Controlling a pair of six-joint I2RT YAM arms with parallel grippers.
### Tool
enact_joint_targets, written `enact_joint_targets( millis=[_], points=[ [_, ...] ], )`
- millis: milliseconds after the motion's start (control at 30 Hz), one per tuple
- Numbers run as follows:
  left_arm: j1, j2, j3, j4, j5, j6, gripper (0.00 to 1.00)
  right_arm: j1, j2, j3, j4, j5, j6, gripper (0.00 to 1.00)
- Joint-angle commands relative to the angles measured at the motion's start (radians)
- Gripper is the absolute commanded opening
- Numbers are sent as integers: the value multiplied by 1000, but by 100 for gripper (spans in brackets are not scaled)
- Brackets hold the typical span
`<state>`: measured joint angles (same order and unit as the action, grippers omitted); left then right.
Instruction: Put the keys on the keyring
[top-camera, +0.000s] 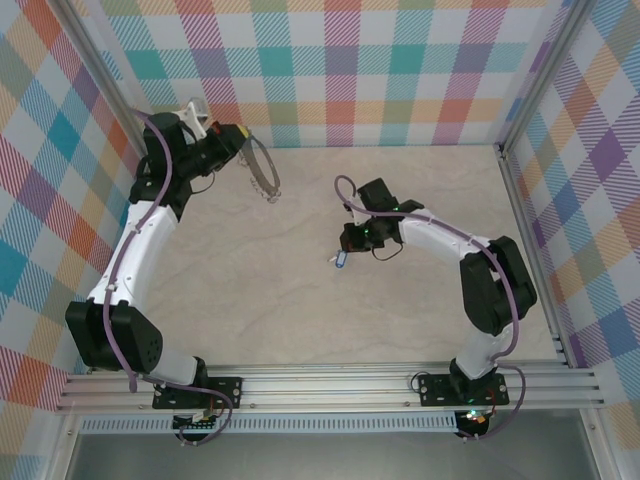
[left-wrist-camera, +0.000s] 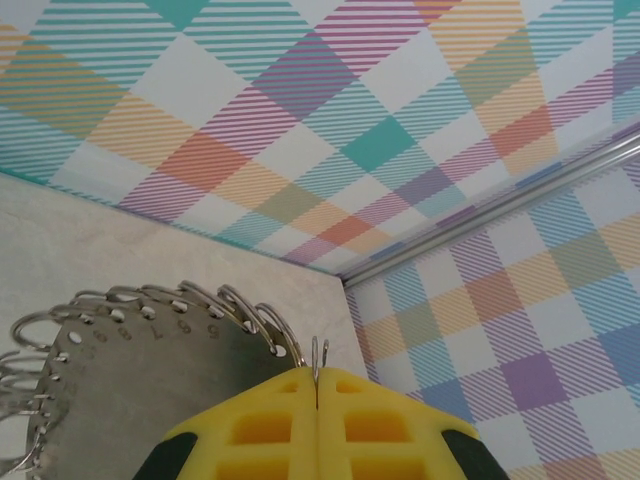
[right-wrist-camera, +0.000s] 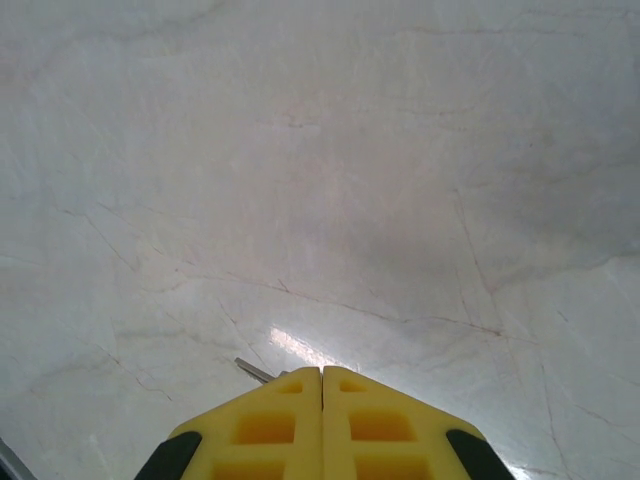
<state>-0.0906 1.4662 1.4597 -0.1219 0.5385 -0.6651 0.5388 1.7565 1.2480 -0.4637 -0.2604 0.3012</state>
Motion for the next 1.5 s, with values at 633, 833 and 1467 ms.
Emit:
enact_joint_targets(
  millis=[633,833,1467],
  points=[
    [-34,36,58,36,6,4,0,-6,108,-81,-38,57,-8,26],
    [-38,40,57,40,5,6,0,-7,47,-107,-58,64,73,47],
    [-43,41,58,44,6,2,0,-6,114,-27,-90,41,114,38]
  ],
)
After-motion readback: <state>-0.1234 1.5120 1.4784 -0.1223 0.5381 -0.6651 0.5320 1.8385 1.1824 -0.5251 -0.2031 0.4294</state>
